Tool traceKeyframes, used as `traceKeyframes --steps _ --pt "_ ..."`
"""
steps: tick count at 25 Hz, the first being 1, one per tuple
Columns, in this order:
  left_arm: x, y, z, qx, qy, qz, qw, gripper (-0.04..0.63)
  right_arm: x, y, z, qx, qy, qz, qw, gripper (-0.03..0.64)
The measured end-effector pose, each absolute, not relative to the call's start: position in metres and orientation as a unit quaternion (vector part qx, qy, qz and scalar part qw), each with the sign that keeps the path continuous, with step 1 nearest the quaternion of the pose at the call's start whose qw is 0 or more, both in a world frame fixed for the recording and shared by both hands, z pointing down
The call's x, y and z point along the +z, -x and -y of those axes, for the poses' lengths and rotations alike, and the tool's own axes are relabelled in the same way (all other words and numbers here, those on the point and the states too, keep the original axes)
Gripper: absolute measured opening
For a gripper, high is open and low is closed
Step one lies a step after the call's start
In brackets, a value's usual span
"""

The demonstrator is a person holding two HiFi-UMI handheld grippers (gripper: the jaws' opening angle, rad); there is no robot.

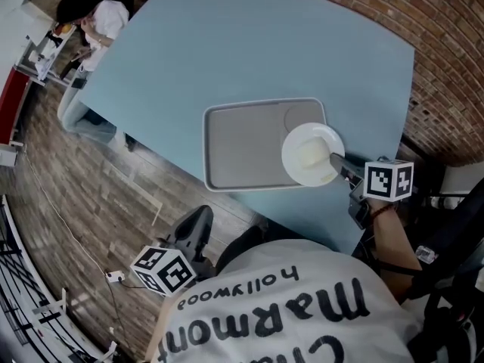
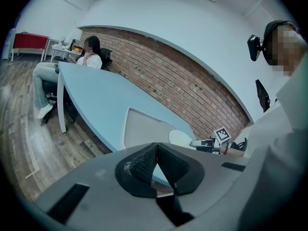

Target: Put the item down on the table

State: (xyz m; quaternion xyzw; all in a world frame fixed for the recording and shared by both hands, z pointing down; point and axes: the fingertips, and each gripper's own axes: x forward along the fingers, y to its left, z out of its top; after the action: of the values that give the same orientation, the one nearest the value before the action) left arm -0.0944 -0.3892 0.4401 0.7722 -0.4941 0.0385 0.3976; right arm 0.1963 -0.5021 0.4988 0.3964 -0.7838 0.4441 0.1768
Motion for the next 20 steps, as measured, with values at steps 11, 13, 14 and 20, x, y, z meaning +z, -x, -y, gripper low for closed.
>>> traceKeyframes --steps 11,13,14,20 --pt "0.44 0.101 0.381 0.027 -0.769 0.502 0.394 0.008 0.495 -0.189 0.502 0.369 -0.408 0.803 0.228 0.087" --pt "0.438 0.102 0.381 0.026 -0.77 0.503 0.392 0.008 0.493 -0.187 0.501 0.353 -0.411 0.806 0.239 0.092" --pt "0.437 0.102 0.381 0.026 -0.77 0.504 0.392 0.008 0.493 -0.186 0.502 0.345 -0.413 0.806 0.245 0.094" --pt "0.437 0.102 0.377 0.026 -0.769 0.505 0.391 0.008 0.49 -0.185 0.506 0.253 -0.435 0.81 0.303 0.115"
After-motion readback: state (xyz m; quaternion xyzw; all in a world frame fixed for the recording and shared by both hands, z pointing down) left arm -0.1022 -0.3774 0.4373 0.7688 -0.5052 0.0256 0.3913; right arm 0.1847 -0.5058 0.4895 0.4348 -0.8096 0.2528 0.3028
